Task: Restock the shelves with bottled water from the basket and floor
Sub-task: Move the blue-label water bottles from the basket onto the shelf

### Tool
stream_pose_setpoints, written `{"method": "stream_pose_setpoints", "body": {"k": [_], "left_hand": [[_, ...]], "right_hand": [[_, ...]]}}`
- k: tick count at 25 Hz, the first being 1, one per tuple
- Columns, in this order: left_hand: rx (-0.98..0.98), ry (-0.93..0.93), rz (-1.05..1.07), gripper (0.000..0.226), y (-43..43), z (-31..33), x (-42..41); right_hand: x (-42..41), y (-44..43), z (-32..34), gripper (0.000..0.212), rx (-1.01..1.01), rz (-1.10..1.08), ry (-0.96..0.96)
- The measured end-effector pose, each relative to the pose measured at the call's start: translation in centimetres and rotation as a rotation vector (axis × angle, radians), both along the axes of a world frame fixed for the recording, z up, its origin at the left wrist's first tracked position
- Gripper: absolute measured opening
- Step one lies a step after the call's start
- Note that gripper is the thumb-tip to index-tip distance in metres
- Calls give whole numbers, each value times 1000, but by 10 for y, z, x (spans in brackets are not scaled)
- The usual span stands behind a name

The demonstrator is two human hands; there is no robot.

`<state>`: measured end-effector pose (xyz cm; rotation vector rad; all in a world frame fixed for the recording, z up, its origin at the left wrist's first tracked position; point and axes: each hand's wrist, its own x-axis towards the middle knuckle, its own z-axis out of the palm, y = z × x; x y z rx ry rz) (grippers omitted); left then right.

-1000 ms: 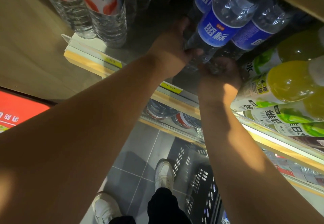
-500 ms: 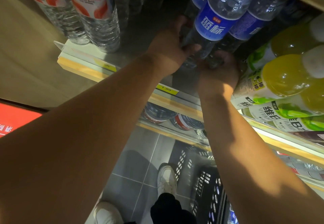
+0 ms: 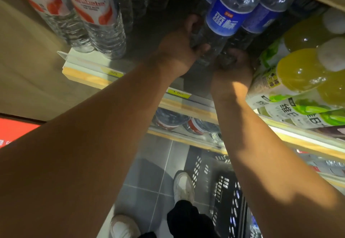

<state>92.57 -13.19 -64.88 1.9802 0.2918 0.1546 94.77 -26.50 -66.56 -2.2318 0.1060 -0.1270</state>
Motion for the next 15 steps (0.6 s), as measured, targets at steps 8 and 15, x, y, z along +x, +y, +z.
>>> {"method": "stream_pose_setpoints", "body": {"k": [8, 15], "left_hand": [[426, 226, -132, 51, 14, 60, -99], [895, 287, -356, 61, -4, 96, -182]], "right_hand": [[-81, -18, 39, 30, -134, 113, 52], [-192, -59, 84, 60, -621, 347, 76]]}}
